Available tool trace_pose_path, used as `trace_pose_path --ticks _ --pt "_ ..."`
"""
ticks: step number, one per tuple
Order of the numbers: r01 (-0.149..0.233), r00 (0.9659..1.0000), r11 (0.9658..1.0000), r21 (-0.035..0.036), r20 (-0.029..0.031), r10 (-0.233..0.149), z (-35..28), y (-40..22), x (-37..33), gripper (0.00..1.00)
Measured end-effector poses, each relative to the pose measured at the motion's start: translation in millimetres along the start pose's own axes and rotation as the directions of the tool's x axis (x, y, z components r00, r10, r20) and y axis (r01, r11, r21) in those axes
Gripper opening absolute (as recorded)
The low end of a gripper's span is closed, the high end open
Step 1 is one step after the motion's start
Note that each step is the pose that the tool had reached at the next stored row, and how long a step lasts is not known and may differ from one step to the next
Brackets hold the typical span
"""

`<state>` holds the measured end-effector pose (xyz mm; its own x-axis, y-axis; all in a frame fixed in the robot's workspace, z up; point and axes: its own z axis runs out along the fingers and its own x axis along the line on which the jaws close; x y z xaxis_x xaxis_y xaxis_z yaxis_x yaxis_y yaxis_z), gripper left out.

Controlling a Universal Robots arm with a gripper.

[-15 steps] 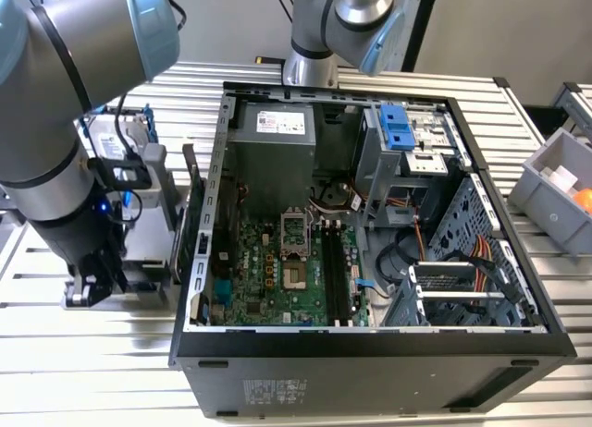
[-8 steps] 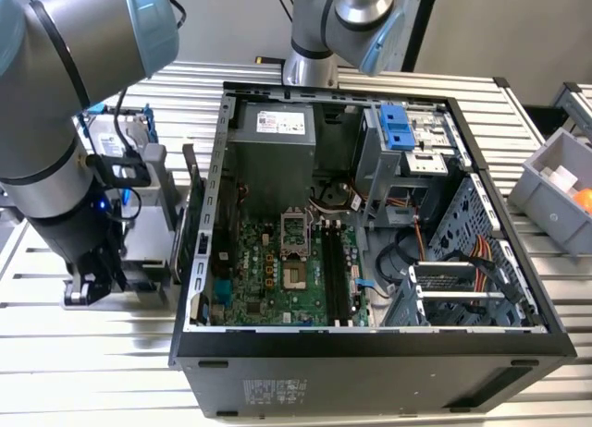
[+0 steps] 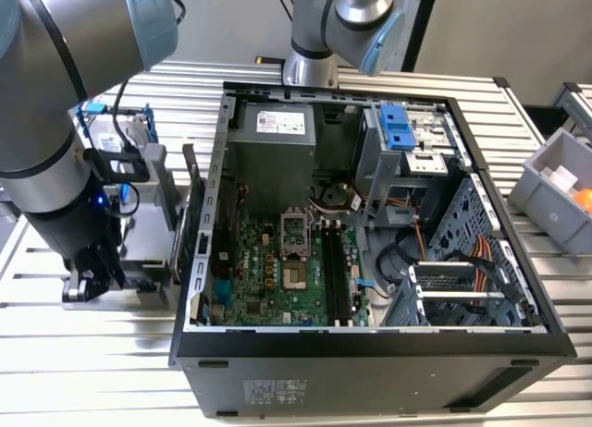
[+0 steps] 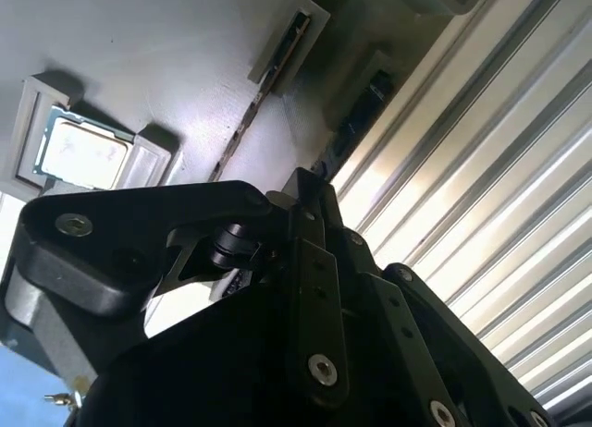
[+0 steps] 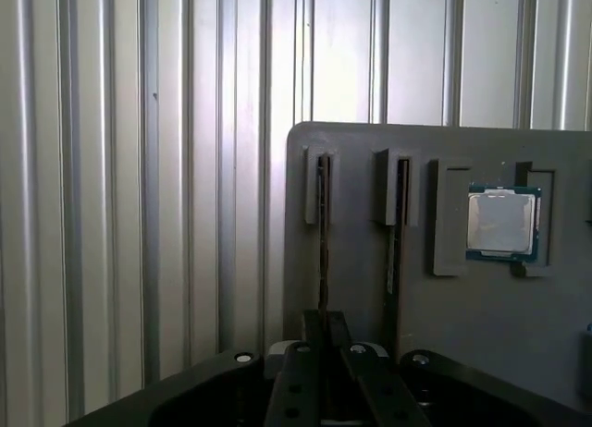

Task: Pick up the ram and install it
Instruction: 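Pick up the ram and move it above insertion slot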

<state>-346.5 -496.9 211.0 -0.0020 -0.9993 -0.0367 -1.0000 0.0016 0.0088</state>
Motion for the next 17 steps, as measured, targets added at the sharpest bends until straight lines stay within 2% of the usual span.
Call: trace_pose_path --ticks 11,17 --pt "0.0 1.0 1.0 0.0 -0.0001 0.0 -5.3 0.1 -0.2 0.0" --pt "0.0 1.0 1.0 0.0001 0.0 0.0 -12.1 0.1 -0.5 0.0"
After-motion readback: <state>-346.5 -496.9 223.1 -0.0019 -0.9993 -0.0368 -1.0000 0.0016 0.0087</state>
